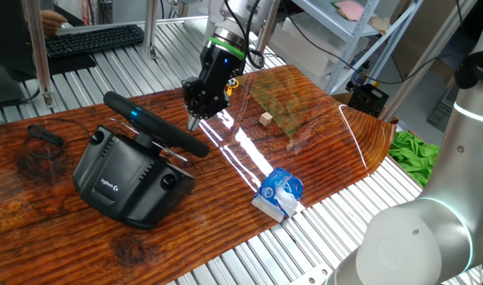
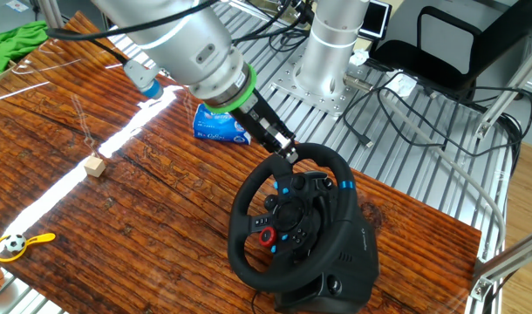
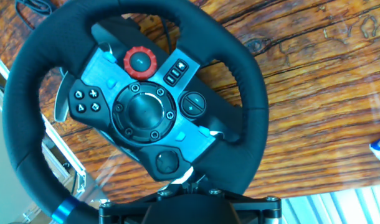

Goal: Rotate the steering wheel 90 degrees clockwise

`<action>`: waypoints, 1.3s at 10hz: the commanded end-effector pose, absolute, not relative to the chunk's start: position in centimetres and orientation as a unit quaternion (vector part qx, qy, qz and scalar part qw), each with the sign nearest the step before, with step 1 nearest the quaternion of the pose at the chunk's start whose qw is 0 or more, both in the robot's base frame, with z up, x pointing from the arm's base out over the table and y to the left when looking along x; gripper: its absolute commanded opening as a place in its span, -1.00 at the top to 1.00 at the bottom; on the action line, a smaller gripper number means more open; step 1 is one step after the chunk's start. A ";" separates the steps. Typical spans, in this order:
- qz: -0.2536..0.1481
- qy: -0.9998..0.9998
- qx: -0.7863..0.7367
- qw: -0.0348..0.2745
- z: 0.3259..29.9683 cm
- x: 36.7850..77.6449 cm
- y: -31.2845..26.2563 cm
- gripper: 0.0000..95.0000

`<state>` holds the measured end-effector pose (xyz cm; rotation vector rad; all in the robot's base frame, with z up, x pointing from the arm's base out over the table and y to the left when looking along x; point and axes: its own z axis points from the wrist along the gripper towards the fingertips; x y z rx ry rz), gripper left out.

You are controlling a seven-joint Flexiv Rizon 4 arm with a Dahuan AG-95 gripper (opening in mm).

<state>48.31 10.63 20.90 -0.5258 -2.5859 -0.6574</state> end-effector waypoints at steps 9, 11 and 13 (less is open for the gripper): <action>-0.195 -0.943 -0.180 0.202 20.7 49.4 11.0 1.00; -0.157 -0.961 -0.133 0.184 20.7 49.4 11.0 1.00; -0.147 -0.968 -0.101 0.177 20.7 49.4 11.0 1.00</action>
